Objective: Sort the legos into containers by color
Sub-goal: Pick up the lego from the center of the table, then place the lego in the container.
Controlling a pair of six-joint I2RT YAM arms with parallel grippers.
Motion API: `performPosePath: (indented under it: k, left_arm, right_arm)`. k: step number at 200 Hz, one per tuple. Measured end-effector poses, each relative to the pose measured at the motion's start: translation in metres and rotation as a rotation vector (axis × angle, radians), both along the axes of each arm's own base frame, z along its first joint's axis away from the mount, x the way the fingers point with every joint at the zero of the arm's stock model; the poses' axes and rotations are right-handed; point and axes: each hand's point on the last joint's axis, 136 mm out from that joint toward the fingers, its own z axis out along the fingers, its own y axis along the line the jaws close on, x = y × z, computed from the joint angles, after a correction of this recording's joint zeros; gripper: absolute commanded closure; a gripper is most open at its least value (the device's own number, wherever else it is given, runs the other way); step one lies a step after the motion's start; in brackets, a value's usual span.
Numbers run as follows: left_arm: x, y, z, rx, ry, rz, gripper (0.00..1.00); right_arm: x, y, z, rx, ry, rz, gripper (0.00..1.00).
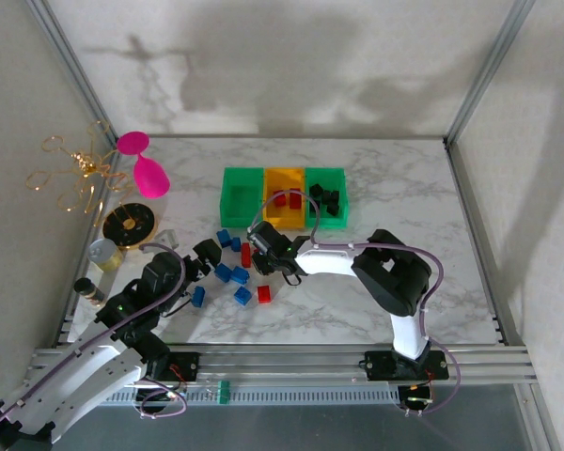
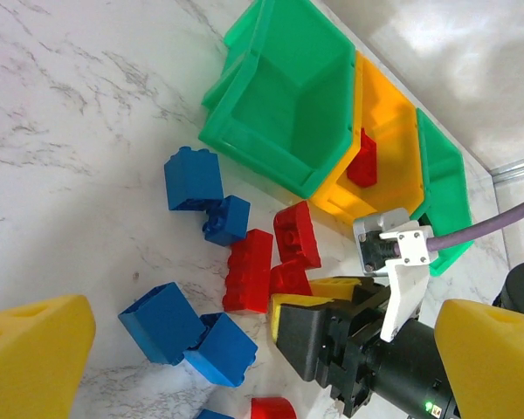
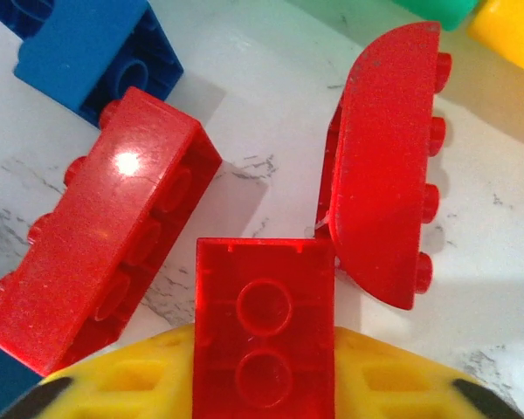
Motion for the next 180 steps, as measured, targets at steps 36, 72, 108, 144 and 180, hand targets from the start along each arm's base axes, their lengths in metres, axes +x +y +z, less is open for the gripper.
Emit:
performPosePath:
  k: [36,72,108,144,180]
  left_arm:
    - [0.000,0.000,0.000,0.003,-0.001,-0.001,0.00]
    - [0.001,-0.001,0.001,0.008,-0.001,-0.005,0.00]
    - [0.006,-0.005,0.006,0.023,-0.003,-0.014,0.00]
    - [0.015,-0.013,0.005,0.026,-0.002,-0.025,0.00]
    - [0.025,-0.021,0.008,0.029,-0.009,-0.037,0.00]
  right_arm:
    - [-0.004,-0.005,0.004,0.001,0.005,-0.001,0.76]
    - [-0.008,-0.016,0.030,0.042,0.011,-0.015,0.75]
    - [0.025,-0.040,0.063,0.102,-0.018,-0.121,0.74]
    - [0.078,-0.060,0.087,0.140,-0.062,-0.239,0.73]
    - [0.133,-0.055,0.100,0.163,-0.118,-0.301,0.70]
